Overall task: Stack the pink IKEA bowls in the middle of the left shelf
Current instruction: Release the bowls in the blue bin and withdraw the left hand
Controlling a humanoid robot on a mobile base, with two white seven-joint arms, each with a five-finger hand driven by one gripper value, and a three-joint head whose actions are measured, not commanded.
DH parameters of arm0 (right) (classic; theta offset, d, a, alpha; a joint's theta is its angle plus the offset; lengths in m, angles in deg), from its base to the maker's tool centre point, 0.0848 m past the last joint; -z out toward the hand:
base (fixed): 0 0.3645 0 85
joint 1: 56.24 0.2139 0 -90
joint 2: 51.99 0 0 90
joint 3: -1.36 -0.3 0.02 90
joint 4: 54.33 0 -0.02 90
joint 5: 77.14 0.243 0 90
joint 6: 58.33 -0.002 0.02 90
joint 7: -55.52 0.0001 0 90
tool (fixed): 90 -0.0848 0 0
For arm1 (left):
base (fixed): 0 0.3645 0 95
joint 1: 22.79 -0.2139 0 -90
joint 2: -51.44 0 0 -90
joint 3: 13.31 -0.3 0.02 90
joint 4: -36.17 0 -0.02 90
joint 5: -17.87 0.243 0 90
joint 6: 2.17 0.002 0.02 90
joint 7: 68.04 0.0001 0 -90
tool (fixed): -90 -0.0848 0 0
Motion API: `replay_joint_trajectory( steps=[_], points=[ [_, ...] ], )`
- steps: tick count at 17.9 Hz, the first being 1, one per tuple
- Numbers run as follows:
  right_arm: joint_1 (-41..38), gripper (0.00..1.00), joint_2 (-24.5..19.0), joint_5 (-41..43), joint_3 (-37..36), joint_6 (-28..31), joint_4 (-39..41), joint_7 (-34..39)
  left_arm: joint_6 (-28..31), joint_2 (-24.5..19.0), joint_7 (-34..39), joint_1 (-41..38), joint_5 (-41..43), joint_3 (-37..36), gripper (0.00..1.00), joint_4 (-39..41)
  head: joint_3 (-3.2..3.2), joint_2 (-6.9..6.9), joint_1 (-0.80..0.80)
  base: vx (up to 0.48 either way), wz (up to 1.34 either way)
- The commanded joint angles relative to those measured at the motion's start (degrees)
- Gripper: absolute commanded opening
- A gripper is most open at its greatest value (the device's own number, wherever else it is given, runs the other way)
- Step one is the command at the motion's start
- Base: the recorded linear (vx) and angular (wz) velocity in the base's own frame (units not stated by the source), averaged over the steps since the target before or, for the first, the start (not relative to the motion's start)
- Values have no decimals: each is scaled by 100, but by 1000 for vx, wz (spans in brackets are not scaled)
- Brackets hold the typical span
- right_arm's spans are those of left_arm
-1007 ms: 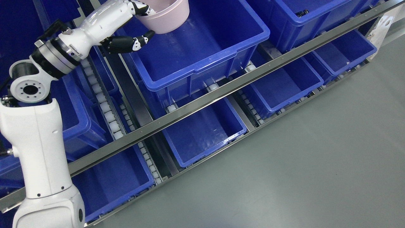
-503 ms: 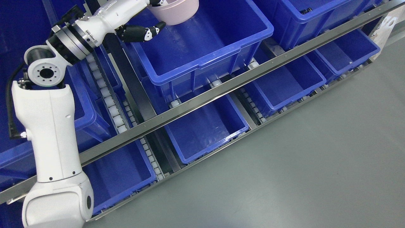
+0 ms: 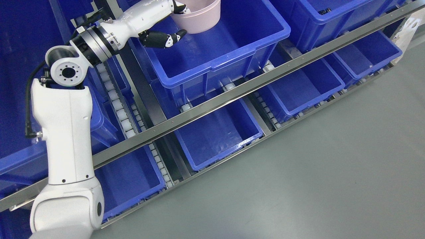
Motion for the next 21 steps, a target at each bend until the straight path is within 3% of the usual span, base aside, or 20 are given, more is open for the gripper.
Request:
replay_joint_trajectory(
  steps=[1,8,11,12,14,17,18,21],
  points=[
    [0,100,100,0,0,4,0,-2,1,163,102,2,70,-64,30,-271,0,0,0,0,0],
    [0,100,100,0,0,4,0,-2,132,92,128,11,79,102,80,-227,0,0,0,0,0],
    [0,100,100,0,0,4,0,-2,465,381,591,212,-43,751,99,-219,0,0,0,0,0],
    [0,100,100,0,0,4,0,-2,728,739,1012,256,-261,1058,100,-227,0,0,0,0,0],
    [0,100,100,0,0,4,0,-2,1212,863,1952,239,-1321,1456,100,-227,0,0,0,-7,0],
    [0,100,100,0,0,4,0,-2,2097,863,3166,-277,-3423,958,100,-158,0,0,0,-18,-6],
    [0,100,100,0,0,4,0,-2,2493,863,3500,-619,-3758,712,100,165,0,0,0,-32,-61],
    [0,100,100,0,0,4,0,-2,2541,863,3854,-1630,-3832,70,100,781,0,0,0,-51,-80]
  ],
)
